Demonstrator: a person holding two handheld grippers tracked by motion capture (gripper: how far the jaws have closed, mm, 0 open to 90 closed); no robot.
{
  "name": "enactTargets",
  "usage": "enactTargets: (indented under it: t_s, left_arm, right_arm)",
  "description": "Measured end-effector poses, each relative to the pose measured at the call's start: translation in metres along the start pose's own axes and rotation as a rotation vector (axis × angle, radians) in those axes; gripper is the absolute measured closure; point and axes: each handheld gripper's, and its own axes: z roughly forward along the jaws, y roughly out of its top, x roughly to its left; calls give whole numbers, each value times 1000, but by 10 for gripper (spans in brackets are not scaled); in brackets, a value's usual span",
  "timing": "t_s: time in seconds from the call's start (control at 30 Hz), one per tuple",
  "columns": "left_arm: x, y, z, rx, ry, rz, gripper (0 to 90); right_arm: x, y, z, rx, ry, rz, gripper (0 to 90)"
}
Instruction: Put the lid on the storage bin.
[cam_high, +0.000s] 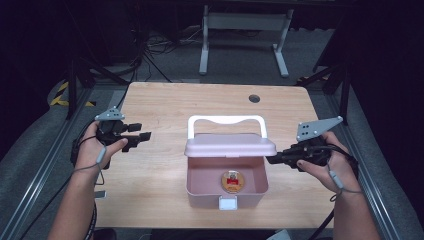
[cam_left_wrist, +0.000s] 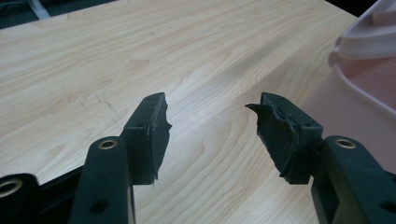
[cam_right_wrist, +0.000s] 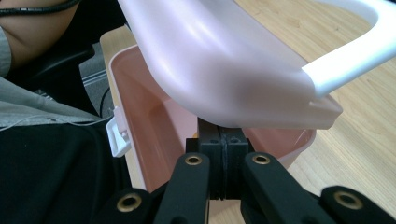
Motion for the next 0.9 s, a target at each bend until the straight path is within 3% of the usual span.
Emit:
enactTargets:
  t_s: [0.1, 0.3, 0.67, 0.9]
  left_arm:
    - [6, -4, 4, 19, -9, -11, 422]
    - [19, -14, 10, 47, 14, -43, 415]
    - [27, -22, 14, 79, 17, -77, 410]
    - [28, -24, 17, 95, 15, -73, 410]
  right_arm:
    - [0, 0, 0, 10, 5, -4, 900]
    - [2, -1, 2, 45, 16, -10, 900]
    - [4, -2, 8, 123, 39, -22, 900]
    - [6, -3, 12, 175, 54, -32, 900]
